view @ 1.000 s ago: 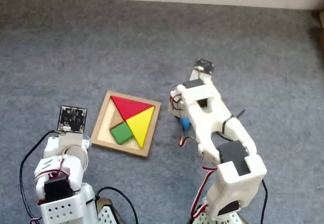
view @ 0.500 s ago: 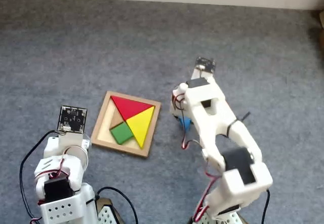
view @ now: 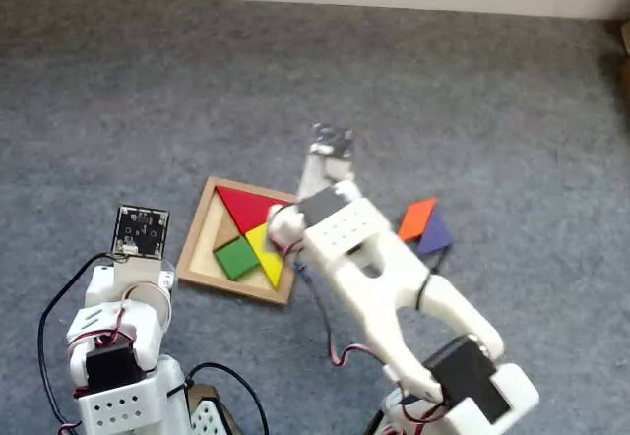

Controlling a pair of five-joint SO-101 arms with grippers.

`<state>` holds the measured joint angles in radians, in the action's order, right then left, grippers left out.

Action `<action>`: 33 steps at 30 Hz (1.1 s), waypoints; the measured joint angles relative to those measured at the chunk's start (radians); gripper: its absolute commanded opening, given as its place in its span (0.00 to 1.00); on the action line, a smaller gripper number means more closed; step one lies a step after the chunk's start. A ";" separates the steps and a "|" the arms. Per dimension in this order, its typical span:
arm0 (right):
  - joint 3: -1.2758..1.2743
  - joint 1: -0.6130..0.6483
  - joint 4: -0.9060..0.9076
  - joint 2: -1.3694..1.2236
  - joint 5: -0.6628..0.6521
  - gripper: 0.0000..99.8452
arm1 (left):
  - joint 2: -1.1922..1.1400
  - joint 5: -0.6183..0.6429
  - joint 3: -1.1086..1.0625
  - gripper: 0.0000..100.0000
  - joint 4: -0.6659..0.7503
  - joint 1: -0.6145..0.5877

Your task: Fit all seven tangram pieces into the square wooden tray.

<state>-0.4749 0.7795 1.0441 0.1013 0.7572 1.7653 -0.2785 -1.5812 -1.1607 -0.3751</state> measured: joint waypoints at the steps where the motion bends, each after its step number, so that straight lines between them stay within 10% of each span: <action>1: 0.000 0.029 -0.023 -0.021 0.034 0.07 | 0.000 0.000 0.000 0.16 0.000 0.000; 20: 0.002 0.121 -0.150 -0.144 0.170 0.07 | 0.000 0.000 0.000 0.16 0.000 0.000; 33: -0.175 0.120 0.091 0.367 -0.365 0.07 | 0.000 0.000 0.000 0.16 0.000 -0.025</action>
<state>-0.6498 0.8991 1.1347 0.4680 0.3920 1.7653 -0.2785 -1.5812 -1.1607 -0.3997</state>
